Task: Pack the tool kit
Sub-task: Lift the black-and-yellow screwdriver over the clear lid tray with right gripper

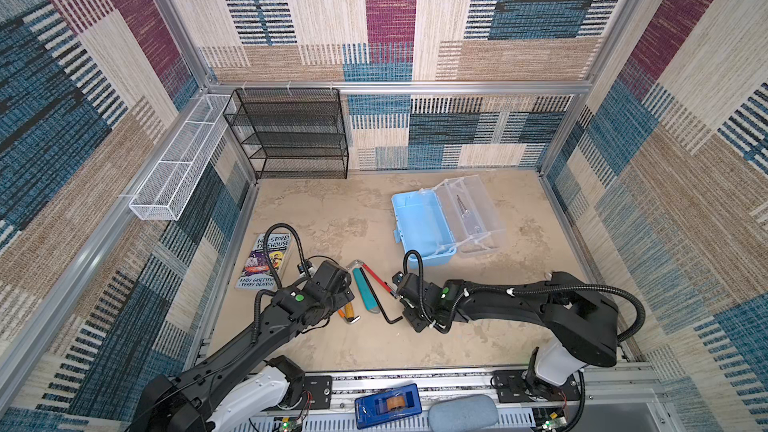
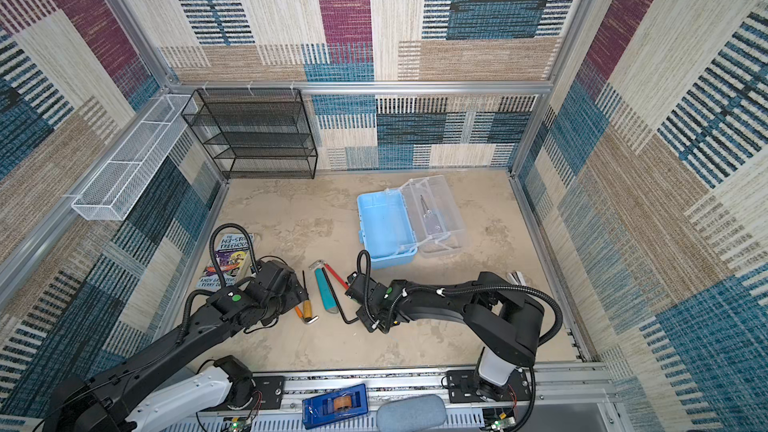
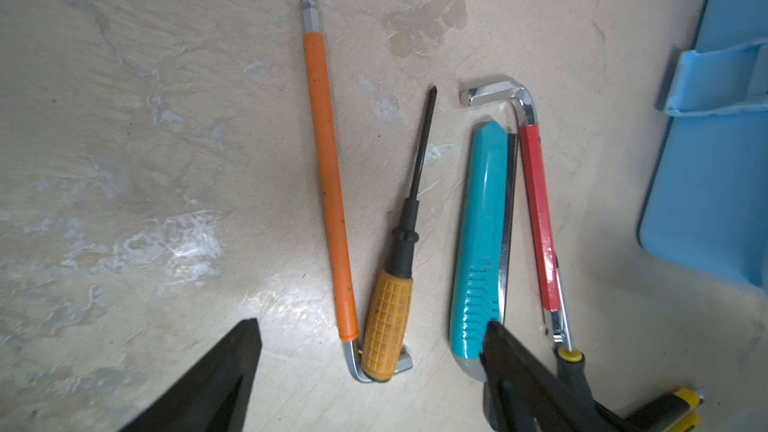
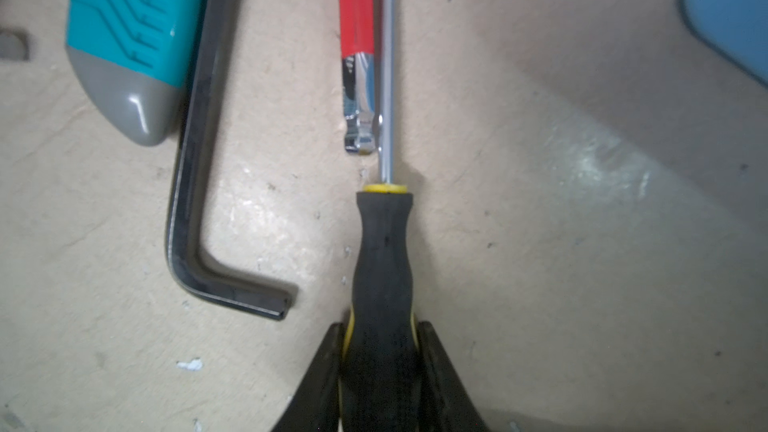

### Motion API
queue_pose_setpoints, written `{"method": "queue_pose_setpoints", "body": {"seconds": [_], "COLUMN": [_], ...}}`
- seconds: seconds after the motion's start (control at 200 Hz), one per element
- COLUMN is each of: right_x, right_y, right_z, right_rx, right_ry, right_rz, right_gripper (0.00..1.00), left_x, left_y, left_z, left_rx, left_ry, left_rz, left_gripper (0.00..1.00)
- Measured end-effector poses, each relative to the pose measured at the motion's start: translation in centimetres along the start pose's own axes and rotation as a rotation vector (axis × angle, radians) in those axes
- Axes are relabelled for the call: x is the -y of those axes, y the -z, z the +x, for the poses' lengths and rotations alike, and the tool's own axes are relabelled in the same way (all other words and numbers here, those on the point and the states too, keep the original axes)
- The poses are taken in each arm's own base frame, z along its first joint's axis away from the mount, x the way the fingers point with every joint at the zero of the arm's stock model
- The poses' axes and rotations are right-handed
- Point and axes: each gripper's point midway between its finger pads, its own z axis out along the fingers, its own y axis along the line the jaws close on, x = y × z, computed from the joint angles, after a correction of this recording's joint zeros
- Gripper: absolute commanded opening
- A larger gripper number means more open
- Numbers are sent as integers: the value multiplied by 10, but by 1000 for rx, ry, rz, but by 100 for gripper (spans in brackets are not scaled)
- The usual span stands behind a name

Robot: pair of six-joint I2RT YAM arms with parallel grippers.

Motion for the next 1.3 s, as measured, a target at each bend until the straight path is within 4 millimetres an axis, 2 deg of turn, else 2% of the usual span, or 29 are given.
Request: {"method": "queue_pose_setpoints", "body": {"seconds": [0.24,0.436,0.501,0.641,0.811,0.886,1.012,1.112,1.302], "right_x": [7,15,26,68,144,178,240,279,314], "right_y": [21,57,70,97,138,151,168,173,156], "right_z": [-23,-56,-67,-84,-104,-105,-95,-88,-76], "right_rx": [80,224,274,361,486,509,520,506,418], "right_ry": [-70,-133,-167,-241,-325,-362,-434,-466,-458], "right_rz": [-47,-122,-132,-110,-5,54,160,242,317], "right_gripper": [18,18,18,18,18,18,18,18,18], "left_x": [6,11,14,18,21,22,23,23,26], "left_y": [-1,-4,-5,-6,-7,-7,-8,-8,-7], "left_z": [-1,2,3,4,7,8,9,10,10], "left_rx": [-12,-36,-40,-47,-57,-60,-63,-65,-63], "left_ry": [-34,-68,-84,-108,-140,-146,-158,-161,-166], "left_rz": [-5,-11,-12,-14,-17,-18,-19,-19,-13], "left_gripper": [85,84,83,83,82,82,82,82,82]}}
